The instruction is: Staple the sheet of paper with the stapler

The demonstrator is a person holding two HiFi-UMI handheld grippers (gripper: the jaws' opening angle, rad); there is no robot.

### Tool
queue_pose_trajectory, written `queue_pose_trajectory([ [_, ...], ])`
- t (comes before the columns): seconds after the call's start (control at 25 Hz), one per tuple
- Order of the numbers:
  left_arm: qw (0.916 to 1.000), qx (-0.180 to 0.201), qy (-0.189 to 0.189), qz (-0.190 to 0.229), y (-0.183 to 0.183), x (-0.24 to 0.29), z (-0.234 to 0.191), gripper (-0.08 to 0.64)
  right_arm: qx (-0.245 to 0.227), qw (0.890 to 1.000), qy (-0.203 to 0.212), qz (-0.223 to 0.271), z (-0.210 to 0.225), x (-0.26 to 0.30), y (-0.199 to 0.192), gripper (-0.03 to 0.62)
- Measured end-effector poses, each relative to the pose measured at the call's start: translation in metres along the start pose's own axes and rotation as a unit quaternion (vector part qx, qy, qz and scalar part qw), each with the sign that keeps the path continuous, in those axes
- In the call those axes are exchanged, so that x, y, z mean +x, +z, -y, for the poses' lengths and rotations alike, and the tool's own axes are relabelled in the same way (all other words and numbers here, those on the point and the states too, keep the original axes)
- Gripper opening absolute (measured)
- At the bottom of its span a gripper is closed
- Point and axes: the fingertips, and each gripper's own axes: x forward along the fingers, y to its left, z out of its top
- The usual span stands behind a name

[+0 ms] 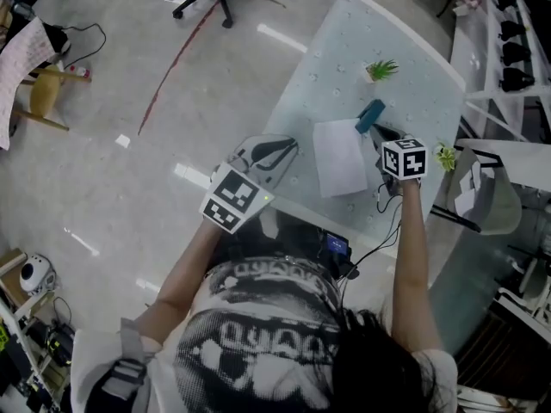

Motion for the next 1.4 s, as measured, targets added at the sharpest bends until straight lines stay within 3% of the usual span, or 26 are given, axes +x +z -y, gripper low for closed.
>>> queue_pose_trajectory([
  [0.24,0.9999,0.006,-0.013,-0.001,-0.001,0.007,0.01,0.015,-0.051,0.994,0.034,-0.087,-0.005,0.022,-0.001,0.003],
  [0.6,0.9999,-0.007,-0.007,-0.007,-0.012,0.011,-0.005,0.015,-0.106,0.974,0.066,-0.189,-0.012,0.036,-0.008,0.003],
  [0.8,0.9995,-0.004,-0.029,-0.011,-0.015,0.026,0.001,0.016,-0.099,0.96,0.098,-0.241,-0.013,0.04,-0.009,0.005],
  [0.92,0.9988,-0.002,-0.047,-0.015,-0.015,0.036,0.008,0.015,-0.109,0.957,0.102,-0.248,-0.014,0.039,-0.009,0.005],
  [1.08,0.9978,-0.002,-0.062,-0.022,-0.017,0.048,0.013,0.015,-0.094,0.963,0.103,-0.229,-0.013,0.039,-0.008,0.006],
  [1.4,0.9961,0.008,-0.084,-0.026,-0.006,0.068,0.022,0.015,-0.094,0.962,0.101,-0.234,-0.012,0.038,-0.008,0.005],
])
